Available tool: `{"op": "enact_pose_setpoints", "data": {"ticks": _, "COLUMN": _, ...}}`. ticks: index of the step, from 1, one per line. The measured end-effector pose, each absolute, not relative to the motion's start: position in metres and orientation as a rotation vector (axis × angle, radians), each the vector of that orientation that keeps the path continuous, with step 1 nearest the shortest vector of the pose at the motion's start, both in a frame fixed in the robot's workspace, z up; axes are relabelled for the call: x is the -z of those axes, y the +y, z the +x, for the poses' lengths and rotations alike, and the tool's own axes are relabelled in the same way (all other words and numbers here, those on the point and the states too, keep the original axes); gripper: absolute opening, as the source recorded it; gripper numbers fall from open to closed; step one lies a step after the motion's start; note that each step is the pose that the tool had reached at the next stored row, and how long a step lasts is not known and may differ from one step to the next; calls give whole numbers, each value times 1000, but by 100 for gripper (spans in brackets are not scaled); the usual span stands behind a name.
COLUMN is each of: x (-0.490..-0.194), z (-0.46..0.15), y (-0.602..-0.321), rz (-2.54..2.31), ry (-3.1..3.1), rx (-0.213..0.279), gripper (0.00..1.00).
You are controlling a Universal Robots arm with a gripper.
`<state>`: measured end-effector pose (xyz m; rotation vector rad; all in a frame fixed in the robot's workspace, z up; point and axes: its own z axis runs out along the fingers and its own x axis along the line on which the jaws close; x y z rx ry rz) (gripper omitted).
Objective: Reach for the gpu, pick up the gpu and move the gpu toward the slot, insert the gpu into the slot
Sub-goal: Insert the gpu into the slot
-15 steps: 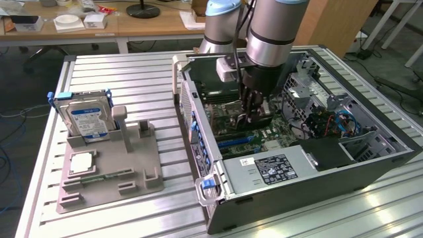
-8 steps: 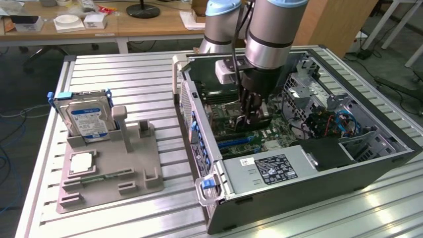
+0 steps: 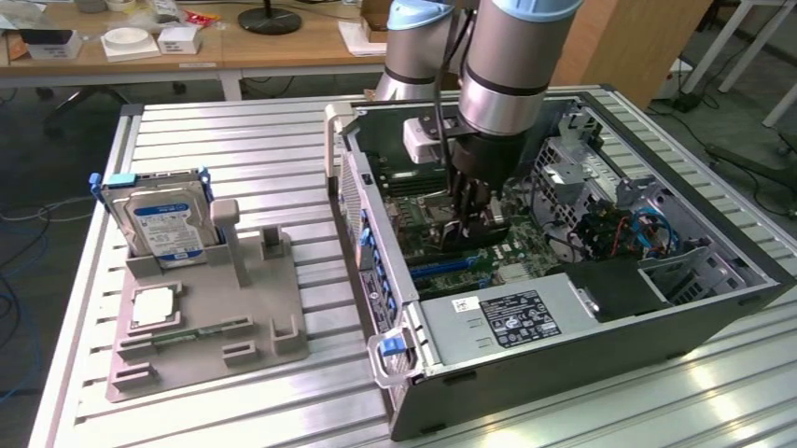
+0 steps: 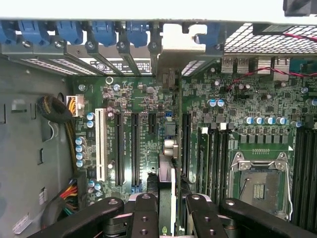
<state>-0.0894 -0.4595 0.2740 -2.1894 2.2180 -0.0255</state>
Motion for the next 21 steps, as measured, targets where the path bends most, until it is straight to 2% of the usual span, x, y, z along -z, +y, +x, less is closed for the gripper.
{"op": "enact_pose_setpoints", "data": {"ticks": 21, "x": -260, "z": -93, "y": -460, "rz": -2189, "ry": 2218, "rx": 25, "gripper": 26}}
